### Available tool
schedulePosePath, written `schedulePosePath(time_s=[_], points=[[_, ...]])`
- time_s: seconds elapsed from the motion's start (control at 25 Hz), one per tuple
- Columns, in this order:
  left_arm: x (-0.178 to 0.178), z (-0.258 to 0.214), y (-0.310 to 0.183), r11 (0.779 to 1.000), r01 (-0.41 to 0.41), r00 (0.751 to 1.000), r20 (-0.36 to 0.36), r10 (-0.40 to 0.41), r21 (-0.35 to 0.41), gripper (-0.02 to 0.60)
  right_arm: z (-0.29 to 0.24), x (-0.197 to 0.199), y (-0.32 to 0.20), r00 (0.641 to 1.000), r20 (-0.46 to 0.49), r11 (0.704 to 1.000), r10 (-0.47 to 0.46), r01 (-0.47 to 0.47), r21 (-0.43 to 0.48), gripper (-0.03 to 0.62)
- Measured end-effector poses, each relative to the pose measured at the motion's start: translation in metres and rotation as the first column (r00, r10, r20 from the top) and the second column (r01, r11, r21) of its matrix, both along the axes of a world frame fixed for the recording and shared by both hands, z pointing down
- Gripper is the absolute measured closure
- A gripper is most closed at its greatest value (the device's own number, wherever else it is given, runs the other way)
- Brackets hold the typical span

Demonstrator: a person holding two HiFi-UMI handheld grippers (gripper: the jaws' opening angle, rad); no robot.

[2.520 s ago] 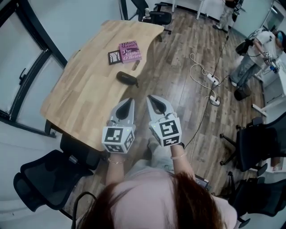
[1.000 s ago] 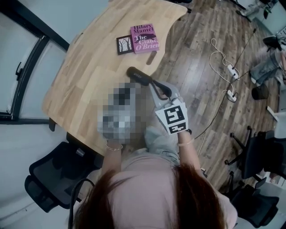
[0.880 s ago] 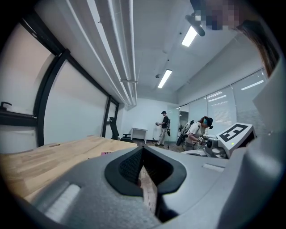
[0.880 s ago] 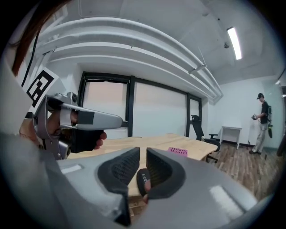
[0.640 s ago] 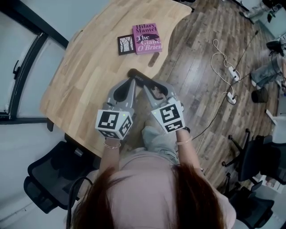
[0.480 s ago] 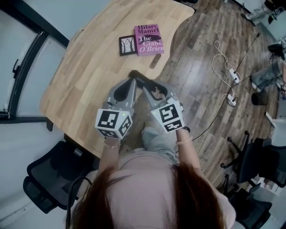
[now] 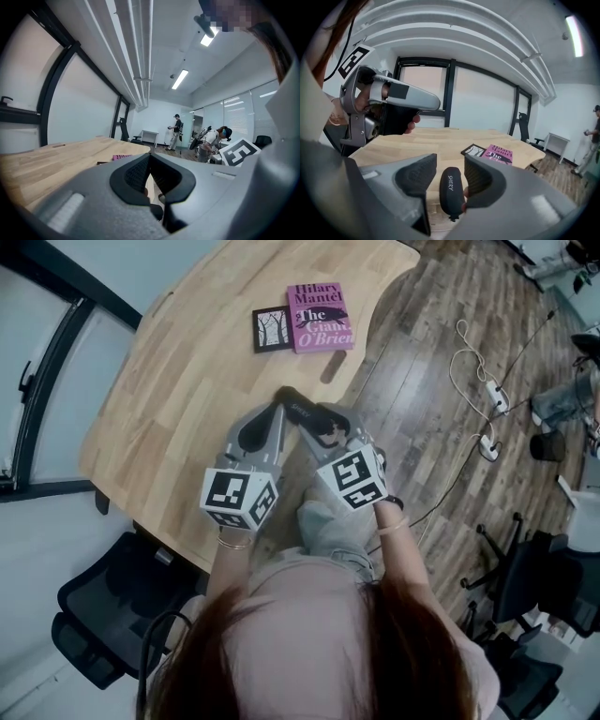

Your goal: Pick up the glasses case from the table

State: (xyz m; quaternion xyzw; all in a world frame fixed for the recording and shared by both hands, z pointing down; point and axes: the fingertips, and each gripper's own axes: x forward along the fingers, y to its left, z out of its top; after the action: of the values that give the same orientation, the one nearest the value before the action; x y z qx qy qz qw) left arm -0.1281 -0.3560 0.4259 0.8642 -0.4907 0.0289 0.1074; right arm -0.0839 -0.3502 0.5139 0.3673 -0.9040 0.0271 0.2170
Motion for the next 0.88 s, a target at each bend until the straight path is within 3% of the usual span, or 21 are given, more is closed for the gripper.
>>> schedulePosePath(time_s=[0.88], points=[[-0.007,0.051,-0.030,0.994,0.041,0.999,-0.025,-0.044,-0.098,0.574,0.102,-0.020,-0.038,0.984,-0.121,0.976,-0.128,0.104,-0.190,0.332]])
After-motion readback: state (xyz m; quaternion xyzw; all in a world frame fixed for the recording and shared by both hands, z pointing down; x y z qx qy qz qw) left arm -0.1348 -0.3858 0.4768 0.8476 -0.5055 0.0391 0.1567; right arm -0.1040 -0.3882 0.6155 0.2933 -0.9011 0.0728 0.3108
